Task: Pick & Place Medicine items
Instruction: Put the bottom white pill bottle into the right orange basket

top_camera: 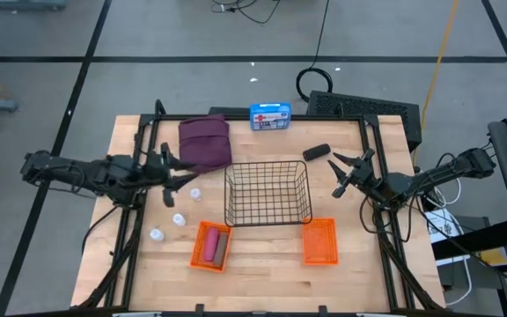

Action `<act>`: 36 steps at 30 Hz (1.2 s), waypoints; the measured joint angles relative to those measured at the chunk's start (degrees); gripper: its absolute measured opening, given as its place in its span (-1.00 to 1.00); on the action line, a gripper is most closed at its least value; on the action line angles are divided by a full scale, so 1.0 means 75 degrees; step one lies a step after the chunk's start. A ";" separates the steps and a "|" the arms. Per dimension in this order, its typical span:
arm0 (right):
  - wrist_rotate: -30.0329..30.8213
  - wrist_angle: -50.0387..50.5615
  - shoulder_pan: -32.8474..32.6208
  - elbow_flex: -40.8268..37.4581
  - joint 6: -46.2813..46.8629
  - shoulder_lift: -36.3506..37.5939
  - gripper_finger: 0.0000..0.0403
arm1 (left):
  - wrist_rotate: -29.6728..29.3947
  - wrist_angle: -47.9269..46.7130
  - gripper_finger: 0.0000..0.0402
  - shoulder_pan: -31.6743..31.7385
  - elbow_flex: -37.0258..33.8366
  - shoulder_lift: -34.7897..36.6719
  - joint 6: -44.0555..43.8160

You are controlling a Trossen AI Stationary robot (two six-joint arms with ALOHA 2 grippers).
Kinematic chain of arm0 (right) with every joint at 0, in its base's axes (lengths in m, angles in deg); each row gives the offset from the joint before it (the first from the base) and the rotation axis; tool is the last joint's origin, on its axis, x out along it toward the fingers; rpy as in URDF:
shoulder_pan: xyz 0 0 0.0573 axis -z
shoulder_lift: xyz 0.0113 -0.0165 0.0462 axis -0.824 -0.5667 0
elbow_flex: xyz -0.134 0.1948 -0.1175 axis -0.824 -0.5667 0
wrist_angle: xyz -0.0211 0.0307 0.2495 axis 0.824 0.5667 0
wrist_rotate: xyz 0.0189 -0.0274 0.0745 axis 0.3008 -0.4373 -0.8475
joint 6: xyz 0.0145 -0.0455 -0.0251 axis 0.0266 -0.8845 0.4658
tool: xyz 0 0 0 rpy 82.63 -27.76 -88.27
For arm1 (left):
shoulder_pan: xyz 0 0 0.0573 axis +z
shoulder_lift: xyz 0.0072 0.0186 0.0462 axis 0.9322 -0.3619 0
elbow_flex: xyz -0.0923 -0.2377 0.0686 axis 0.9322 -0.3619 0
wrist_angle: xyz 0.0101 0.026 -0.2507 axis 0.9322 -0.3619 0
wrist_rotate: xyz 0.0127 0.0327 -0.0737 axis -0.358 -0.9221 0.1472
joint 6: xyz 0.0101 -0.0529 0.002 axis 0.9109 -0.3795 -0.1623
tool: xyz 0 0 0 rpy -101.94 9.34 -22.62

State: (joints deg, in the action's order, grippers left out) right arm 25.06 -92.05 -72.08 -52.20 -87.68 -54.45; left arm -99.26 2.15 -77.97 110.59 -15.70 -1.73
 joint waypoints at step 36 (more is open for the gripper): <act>0.0002 -0.0005 0.0002 0.0000 -0.0009 -0.0003 -0.46 | 0.1489 0.0024 -0.23 0.0474 -0.0250 0.0599 -0.2710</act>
State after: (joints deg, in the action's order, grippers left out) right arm 25.08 -92.09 -72.07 -52.20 -87.75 -54.47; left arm -88.10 2.33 -74.41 108.72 -11.20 -22.05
